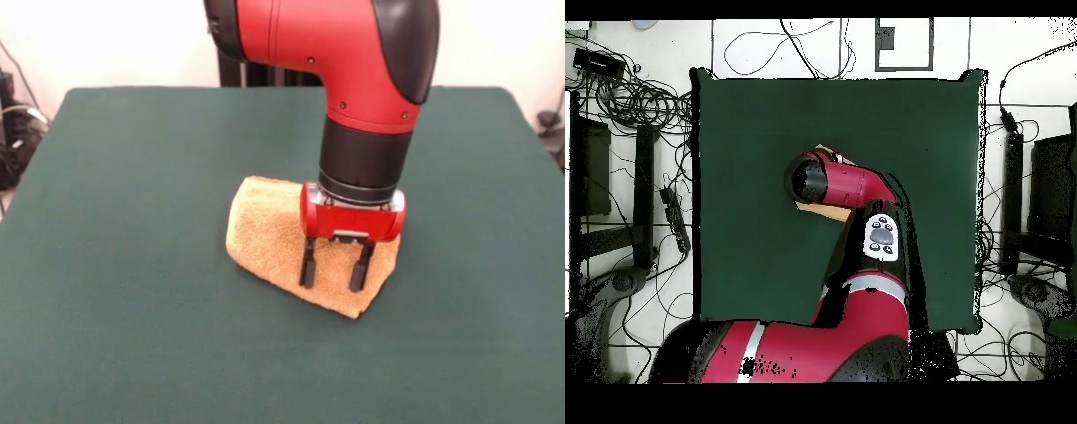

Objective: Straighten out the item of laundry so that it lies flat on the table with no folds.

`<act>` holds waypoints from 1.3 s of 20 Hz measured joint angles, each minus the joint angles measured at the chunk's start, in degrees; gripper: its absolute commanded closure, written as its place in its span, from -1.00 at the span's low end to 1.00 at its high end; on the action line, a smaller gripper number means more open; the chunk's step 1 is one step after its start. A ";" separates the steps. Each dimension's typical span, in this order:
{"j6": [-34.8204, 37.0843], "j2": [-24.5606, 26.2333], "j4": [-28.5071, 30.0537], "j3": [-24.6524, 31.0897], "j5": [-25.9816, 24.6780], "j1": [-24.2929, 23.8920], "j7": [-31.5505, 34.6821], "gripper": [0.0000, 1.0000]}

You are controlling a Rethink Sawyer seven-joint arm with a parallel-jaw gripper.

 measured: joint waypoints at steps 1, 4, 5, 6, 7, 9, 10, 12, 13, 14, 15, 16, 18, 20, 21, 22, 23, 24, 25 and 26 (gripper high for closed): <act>-0.05 0.08 0.00 -0.64 0.57 0.58 0.02 -1.00; -0.36 0.26 0.01 -1.79 1.40 1.64 0.04 -1.00; -0.60 0.34 0.03 -2.10 1.67 2.00 0.04 -1.00; -0.79 0.40 0.05 -2.25 1.82 2.19 0.04 -1.00; -1.85 0.65 0.11 -2.65 2.48 2.92 0.04 1.00; -2.10 0.79 0.10 -2.89 2.72 3.27 0.04 1.00; -2.22 0.86 0.10 -3.01 2.83 3.45 0.04 1.00; -2.62 1.42 0.09 -4.04 3.42 4.69 0.04 1.00; -2.71 1.54 0.09 -4.29 3.53 4.98 0.04 1.00; -2.99 1.76 0.08 -4.89 3.70 5.56 0.04 1.00; -3.12 1.80 0.09 -5.12 3.74 5.74 0.04 1.00; -3.33 1.81 0.09 -5.33 3.76 5.92 0.04 1.00; -3.61 1.82 0.11 -5.44 3.78 6.01 0.04 1.00; -4.05 1.86 0.23 -5.45 3.81 6.01 0.04 1.00; -4.31 1.90 0.30 -5.53 4.00 6.10 0.04 1.00; -4.53 1.95 0.38 -5.68 4.23 6.25 0.05 1.00; -4.72 1.99 0.47 -5.88 4.48 6.44 0.08 1.00; -4.98 2.05 0.60 -6.23 4.81 6.77 0.15 1.00; -5.19 2.12 0.71 -6.59 5.09 7.11 0.24 1.00; -5.55 2.18 0.86 -7.08 5.42 7.64 0.33 1.00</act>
